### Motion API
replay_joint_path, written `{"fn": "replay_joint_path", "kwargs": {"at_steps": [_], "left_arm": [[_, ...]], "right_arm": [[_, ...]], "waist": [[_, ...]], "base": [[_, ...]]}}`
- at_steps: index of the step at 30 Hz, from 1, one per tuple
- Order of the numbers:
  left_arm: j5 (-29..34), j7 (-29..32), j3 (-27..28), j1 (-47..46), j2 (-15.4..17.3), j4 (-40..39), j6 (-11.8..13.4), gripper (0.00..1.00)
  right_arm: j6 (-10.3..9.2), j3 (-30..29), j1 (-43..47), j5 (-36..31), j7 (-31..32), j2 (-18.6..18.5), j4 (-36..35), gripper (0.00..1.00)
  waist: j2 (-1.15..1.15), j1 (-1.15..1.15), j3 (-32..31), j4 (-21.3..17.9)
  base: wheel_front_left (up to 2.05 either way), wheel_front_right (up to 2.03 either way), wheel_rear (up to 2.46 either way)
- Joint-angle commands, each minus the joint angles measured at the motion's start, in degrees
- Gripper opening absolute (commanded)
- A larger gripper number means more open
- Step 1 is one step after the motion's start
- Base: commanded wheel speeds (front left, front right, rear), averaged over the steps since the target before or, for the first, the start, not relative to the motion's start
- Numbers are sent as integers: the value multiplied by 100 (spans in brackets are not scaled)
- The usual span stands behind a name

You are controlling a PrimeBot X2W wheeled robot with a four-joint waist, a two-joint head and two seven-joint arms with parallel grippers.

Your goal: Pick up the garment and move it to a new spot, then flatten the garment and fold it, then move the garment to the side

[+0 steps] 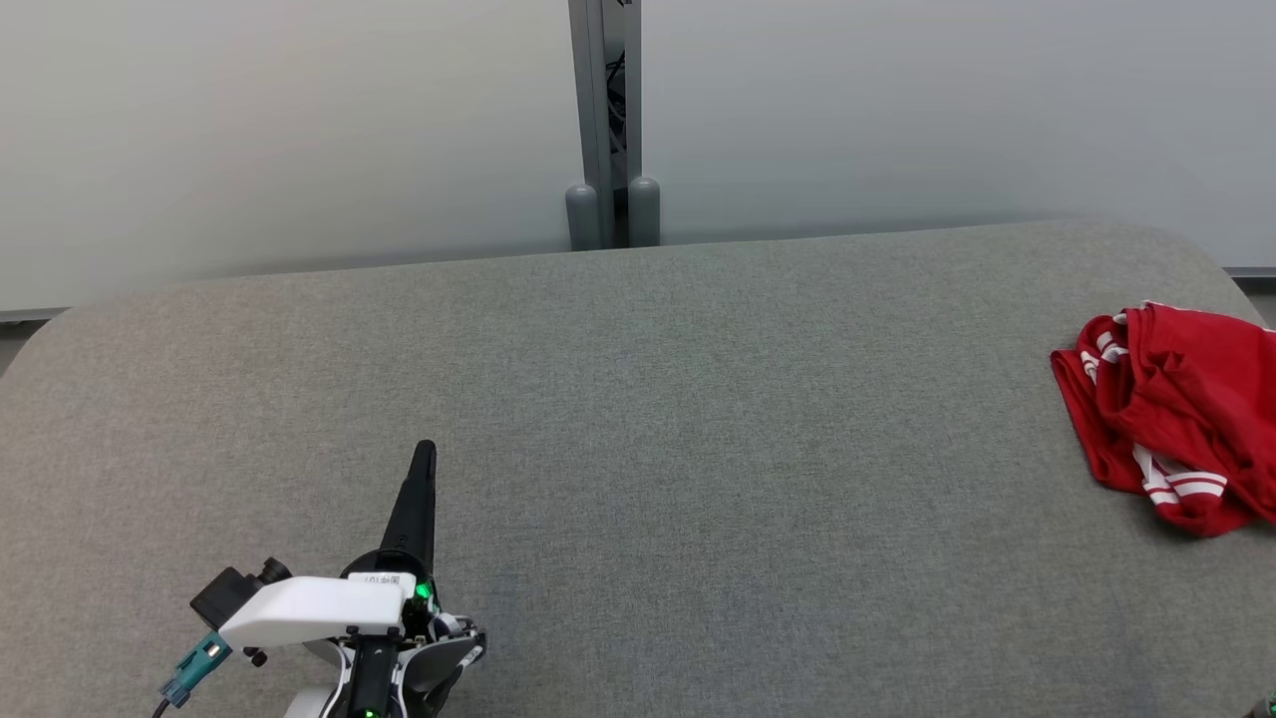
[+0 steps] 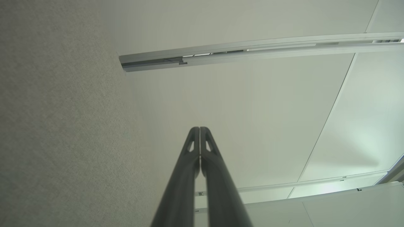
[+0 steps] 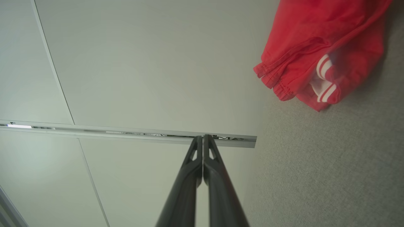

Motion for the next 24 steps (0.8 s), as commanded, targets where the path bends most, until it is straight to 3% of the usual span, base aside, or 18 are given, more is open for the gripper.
{"fn": "replay_joint_path", "kwargs": {"at_steps": [1, 24], "left_arm": [[9, 6, 7, -73, 27, -5, -19, 0], [10, 6, 8, -73, 27, -8, -19, 0]], "right_arm": [[2, 2, 25, 15, 35, -55, -11, 0], [2, 2, 25, 15, 35, -55, -11, 0]], "waist": [[0, 0, 0, 0], [0, 0, 0, 0]], "base": [[0, 0, 0], [0, 0, 0]]}}
